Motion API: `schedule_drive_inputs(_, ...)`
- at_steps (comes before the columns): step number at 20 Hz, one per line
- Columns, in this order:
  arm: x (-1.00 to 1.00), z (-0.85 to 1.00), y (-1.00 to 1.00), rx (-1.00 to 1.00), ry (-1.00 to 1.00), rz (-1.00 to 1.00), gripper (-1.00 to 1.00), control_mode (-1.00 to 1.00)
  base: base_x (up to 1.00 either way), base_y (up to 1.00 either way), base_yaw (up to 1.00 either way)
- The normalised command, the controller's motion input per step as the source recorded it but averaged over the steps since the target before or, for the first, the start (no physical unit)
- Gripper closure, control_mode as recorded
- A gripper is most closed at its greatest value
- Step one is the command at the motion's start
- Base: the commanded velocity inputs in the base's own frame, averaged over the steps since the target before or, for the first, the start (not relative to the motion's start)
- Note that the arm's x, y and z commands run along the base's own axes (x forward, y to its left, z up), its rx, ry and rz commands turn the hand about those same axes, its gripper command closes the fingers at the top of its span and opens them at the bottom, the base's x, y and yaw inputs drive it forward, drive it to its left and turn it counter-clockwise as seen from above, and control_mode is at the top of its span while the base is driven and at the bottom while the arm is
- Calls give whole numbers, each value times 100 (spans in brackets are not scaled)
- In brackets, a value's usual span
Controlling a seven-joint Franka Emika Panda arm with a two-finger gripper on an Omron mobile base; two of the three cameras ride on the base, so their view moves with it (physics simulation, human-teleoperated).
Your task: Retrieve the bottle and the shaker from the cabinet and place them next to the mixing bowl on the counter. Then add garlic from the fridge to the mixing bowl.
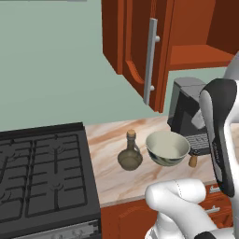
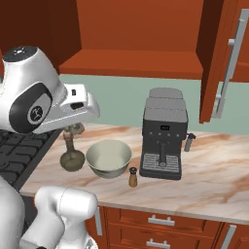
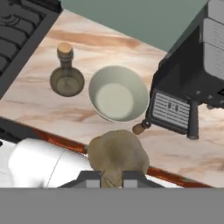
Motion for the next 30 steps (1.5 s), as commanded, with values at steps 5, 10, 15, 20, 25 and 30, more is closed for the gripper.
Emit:
schedule_drive_inputs(5,80,-75,-14,1,9,14,100,-100,0,0,0)
schedule_drive_inputs(10,71,-88,-24,6,0,13,100,-100,0,0,0)
schedule_drive_inputs(15,85,-87,-8,1,0,4,100,-100,0,0,0)
schedule_drive_inputs(20,67,-44,0,0,3,0,100,-100,0,0,0)
schedule_drive_inputs(25,29,-26,-2,0,8,0,100,-100,0,0,0)
schedule_drive_inputs(30,26,-39,-1,0,5,0,100,-100,0,0,0)
